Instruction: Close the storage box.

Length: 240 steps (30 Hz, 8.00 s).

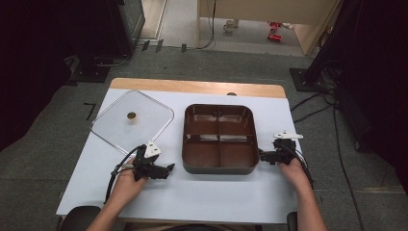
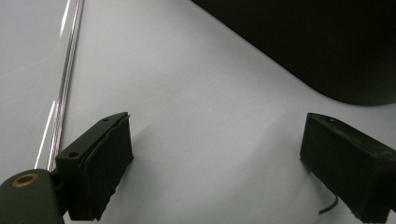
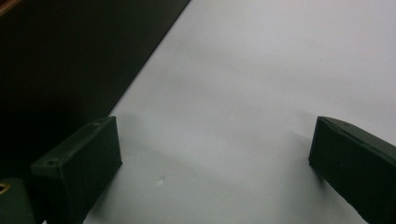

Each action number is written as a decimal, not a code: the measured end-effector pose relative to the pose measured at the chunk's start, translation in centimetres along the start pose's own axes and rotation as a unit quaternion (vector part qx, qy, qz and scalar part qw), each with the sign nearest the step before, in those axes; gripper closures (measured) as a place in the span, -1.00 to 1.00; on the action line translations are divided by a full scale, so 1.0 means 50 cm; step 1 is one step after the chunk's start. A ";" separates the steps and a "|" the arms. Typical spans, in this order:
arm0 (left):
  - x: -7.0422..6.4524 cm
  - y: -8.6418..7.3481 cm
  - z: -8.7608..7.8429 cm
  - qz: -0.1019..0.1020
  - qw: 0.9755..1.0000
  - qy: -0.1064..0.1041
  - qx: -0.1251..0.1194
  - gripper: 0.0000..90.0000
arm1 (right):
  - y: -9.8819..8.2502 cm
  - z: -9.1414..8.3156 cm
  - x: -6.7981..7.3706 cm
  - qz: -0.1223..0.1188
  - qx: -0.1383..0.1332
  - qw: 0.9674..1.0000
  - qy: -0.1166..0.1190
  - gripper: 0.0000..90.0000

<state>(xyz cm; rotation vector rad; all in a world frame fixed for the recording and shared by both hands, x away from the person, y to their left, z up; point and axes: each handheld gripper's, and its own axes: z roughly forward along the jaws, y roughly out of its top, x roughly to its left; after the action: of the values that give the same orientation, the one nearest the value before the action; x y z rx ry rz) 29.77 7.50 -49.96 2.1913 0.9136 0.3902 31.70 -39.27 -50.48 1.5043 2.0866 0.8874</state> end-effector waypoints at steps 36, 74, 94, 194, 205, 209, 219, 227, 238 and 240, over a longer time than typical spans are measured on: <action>-0.002 0.001 0.000 0.001 1.000 0.001 0.000 -0.80 | 0.001 0.000 0.000 0.001 0.001 1.000 0.001 -0.97; 0.002 0.068 -0.025 -0.019 0.995 -0.055 0.077 -0.25 | 0.001 0.000 -0.001 0.000 0.001 1.000 0.001 -0.97; 0.062 0.104 -0.040 -0.041 0.998 -0.035 0.039 -0.28 | 0.000 0.001 0.000 0.000 0.001 1.000 0.001 -0.97; 0.353 0.095 -0.002 -0.134 0.986 0.095 0.008 0.32 | 0.001 0.001 -0.001 0.000 0.001 1.000 0.002 -0.97; 0.326 0.129 -0.066 -0.120 0.990 0.069 -0.013 0.32 | 0.001 0.001 0.000 0.000 0.001 1.000 0.001 -0.97; 0.311 0.143 -0.095 -0.112 0.991 0.063 -0.024 0.32 | 0.001 0.001 0.000 0.000 0.001 1.000 0.001 -0.97; 0.261 0.188 -0.125 -0.083 0.995 0.019 -0.045 0.32 | 0.001 0.001 0.000 0.000 0.001 1.000 0.001 -0.97; 0.201 0.227 -0.112 -0.041 0.997 -0.018 -0.060 0.32 | 0.001 0.001 0.000 0.000 0.001 1.000 0.001 -0.97; 0.129 0.269 -0.051 0.012 0.997 -0.055 -0.050 0.32 | 0.001 0.001 0.000 0.000 0.002 1.000 0.001 -0.97; 0.125 0.272 -0.045 0.012 0.997 -0.060 -0.050 0.32 | 0.001 0.001 0.000 -0.001 0.002 1.000 0.001 -0.97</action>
<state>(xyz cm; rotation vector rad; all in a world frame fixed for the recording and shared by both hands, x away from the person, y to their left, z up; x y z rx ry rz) 39.72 6.40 -38.62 2.1113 0.7867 0.3061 31.76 -39.27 -50.49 1.5041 2.0912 0.8861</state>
